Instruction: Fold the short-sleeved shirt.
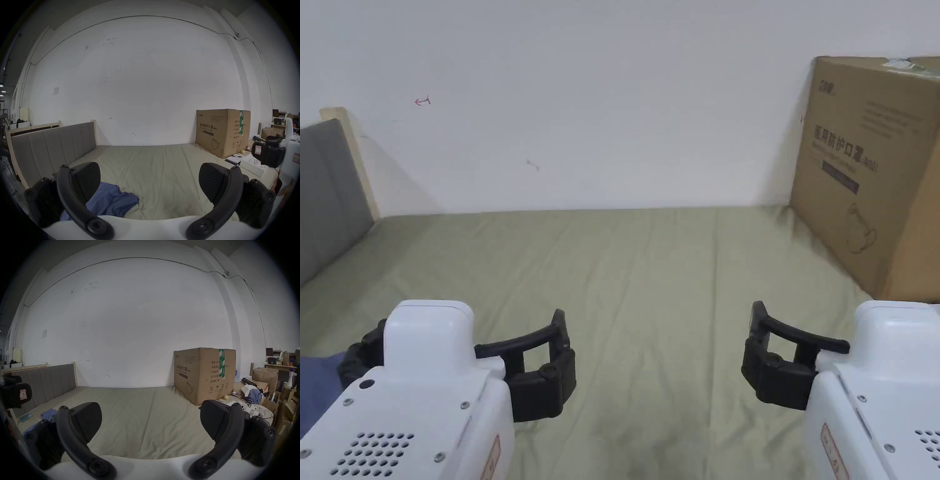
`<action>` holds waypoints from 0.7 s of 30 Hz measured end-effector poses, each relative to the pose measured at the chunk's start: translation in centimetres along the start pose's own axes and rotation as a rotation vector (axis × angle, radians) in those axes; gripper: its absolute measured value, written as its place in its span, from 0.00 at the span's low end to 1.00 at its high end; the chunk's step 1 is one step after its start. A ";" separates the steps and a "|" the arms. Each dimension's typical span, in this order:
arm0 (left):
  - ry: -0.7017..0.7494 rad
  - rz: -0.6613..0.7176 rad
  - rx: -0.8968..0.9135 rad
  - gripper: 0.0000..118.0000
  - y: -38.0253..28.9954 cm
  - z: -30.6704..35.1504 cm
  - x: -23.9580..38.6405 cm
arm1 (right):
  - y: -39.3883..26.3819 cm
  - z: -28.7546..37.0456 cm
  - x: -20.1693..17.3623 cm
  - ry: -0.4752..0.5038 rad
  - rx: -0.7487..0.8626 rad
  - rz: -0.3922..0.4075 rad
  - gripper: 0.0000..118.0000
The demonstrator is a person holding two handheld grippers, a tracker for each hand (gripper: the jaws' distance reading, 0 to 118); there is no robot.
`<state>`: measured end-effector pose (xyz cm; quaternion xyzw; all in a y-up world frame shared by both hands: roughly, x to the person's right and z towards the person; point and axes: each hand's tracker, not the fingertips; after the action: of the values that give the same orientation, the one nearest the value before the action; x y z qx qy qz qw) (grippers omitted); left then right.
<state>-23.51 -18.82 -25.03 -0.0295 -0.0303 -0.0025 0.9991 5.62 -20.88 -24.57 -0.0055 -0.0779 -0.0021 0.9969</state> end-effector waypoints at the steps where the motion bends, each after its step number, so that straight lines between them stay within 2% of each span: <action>1: 0.001 -0.010 0.000 1.00 0.0 0.0 0.1 | 0.0 0.0 0.1 -0.001 -0.001 -0.001 1.00; 14: -0.010 -0.015 -0.014 1.00 -0.4 -0.5 0.1 | -0.2 -0.1 0.2 -0.006 -0.006 0.017 1.00; 16: -0.022 0.018 -0.003 1.00 -0.4 -0.4 -0.1 | 0.3 -0.1 -0.1 -0.015 0.001 0.033 1.00; 18: -0.071 0.146 0.015 1.00 -0.4 -0.3 -0.6 | 0.8 0.0 -1.0 -0.066 0.028 0.146 1.00; 21: -0.169 0.428 0.021 1.00 -1.1 -0.7 -2.5 | 0.9 0.5 -3.3 -0.106 0.116 0.418 1.00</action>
<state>-25.93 -19.93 -25.85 -0.0252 -0.1068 0.2124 0.9710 2.26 -19.96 -24.64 0.0359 -0.1271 0.2096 0.9688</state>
